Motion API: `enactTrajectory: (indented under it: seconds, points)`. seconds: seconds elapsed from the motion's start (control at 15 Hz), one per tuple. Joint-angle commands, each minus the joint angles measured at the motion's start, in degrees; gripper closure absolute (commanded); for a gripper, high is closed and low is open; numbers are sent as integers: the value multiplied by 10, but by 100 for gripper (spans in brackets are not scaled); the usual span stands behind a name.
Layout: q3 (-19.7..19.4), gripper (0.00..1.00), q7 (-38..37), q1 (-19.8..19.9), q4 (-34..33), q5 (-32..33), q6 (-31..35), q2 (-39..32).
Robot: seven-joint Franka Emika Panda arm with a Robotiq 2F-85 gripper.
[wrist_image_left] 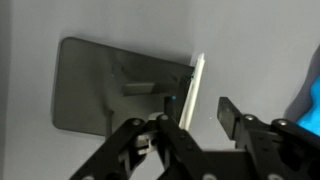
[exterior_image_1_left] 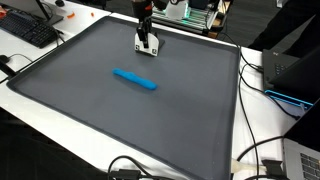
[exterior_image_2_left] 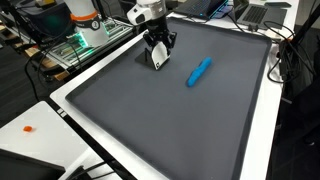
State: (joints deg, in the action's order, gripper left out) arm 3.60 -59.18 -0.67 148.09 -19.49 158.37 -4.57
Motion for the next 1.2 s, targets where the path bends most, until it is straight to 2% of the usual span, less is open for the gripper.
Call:
enactTrajectory:
  seconds: [0.0,0.13,0.2,0.8,1.13]
  points:
    - [-6,80,-10,-9,-5,-15,7,-9]
    - [-6,96,-15,-10,-6,-17,8,-9]
    - [-7,99,-20,-10,-6,-16,10,-9]
    - [-15,99,-60,-6,-11,-12,-35,20]
    - [-17,99,-47,-3,-20,-6,-115,83]
